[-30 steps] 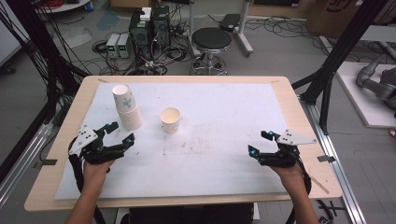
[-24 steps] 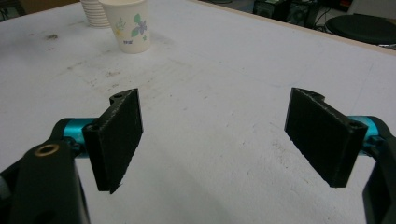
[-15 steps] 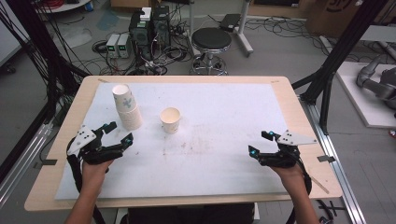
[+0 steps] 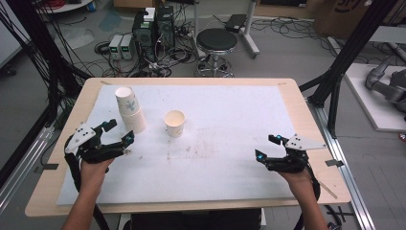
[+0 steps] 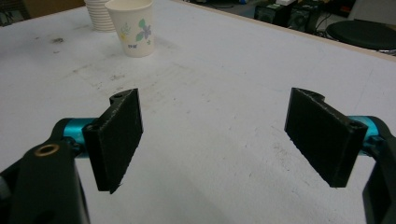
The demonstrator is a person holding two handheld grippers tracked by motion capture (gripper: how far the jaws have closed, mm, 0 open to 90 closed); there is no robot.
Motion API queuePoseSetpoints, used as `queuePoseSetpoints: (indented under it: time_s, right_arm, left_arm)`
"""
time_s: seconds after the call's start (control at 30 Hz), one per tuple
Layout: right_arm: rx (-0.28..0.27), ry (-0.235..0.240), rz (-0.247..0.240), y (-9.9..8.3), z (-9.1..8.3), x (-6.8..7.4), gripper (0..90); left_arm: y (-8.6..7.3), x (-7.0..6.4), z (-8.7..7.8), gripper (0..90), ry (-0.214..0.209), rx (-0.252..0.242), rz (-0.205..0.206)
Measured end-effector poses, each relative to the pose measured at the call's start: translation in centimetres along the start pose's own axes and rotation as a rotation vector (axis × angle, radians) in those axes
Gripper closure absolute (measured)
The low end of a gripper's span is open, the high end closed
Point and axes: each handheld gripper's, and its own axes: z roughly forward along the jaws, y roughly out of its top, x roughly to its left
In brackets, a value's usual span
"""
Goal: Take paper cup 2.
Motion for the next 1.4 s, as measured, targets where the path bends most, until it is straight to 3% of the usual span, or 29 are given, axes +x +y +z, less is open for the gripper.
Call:
queuePoseSetpoints:
  time_s: [0.27, 0.4, 0.53, 1.1, 1.23, 1.4]
  right_arm:
    - [0.005, 0.007, 0.003, -0.1, 0.2, -0.1, 19.8]
    - [0.005, 0.008, 0.006, -0.1, 0.2, -0.1, 19.8]
    - [0.007, 0.007, 0.007, -0.1, 0.2, -0.1, 19.8]
    - [0.015, 0.016, 0.007, -0.2, 0.3, -0.1, 19.8]
    - [0.013, 0.013, 0.007, -0.2, 0.3, -0.3, 19.8]
    - [0.015, 0.016, 0.009, -0.3, 0.3, -0.3, 19.8]
  left_arm:
    - [3.3, 2.0, 1.0, 16.0, 0.074, 0.050, 0.045]
    - [4.9, 2.8, 2.0, 15.8, 0.076, 0.071, 0.070]
    - [5.8, 3.5, 3.1, 15.8, 0.087, 0.123, 0.066]
    - [6.7, 5.9, 6.6, 16.7, 0.115, 0.189, 0.033]
    - [6.6, 6.3, 7.5, 16.8, 0.121, 0.223, 0.025]
    - [6.2, 6.4, 8.4, 19.6, 0.110, 0.232, 0.025]
